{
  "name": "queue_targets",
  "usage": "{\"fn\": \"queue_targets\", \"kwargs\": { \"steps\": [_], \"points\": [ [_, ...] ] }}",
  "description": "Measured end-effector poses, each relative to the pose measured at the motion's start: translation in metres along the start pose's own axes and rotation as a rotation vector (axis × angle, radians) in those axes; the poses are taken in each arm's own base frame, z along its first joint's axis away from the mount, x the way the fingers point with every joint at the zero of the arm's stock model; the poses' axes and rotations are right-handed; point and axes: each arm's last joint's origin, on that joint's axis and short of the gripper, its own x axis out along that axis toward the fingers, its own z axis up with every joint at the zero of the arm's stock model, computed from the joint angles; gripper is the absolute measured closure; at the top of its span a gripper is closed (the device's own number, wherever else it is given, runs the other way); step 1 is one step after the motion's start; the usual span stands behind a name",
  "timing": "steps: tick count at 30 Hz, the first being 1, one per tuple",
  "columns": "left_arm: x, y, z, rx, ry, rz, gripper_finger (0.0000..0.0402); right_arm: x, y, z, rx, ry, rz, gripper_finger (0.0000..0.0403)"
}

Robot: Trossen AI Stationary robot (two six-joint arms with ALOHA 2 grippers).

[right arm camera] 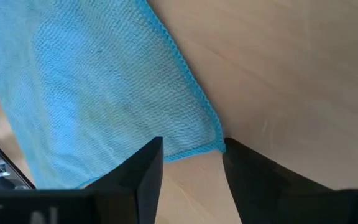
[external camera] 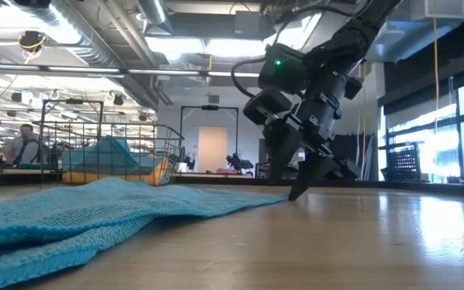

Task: Fold microfiber towels
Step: Fold the light blue microfiber cloth

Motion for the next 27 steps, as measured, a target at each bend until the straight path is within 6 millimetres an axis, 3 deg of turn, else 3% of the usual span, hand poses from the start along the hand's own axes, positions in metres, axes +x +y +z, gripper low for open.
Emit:
{"fn": "queue_targets", "kwargs": {
  "steps": [9, 13, 18, 22, 27],
  "points": [
    [0.0, 0.0, 0.0, 0.0, 0.001, 0.0, 0.0294, 0.009, -0.003, 0.001, -0.049, 0.002, -0.016, 0.0252],
    [0.0, 0.0, 0.0, 0.0, 0.0, 0.0, 0.0294, 0.01, -0.004, 0.001, -0.111, -0.024, -0.036, 0.0298],
    [0.0, 0.0, 0.0, 0.031, -0.007, 0.004, 0.0294, 0.011, -0.005, 0.002, -0.207, -0.038, -0.051, 0.0387],
    [0.001, 0.0, 0.0, 0.098, -0.007, 0.008, 0.0294, 0.009, -0.002, 0.003, -0.293, -0.047, -0.035, 0.0393],
    [0.002, -0.001, 0.001, 0.171, -0.012, 0.007, 0.0294, -0.012, 0.021, -0.003, -0.519, -0.063, -0.005, 0.0397]
  ]
}}
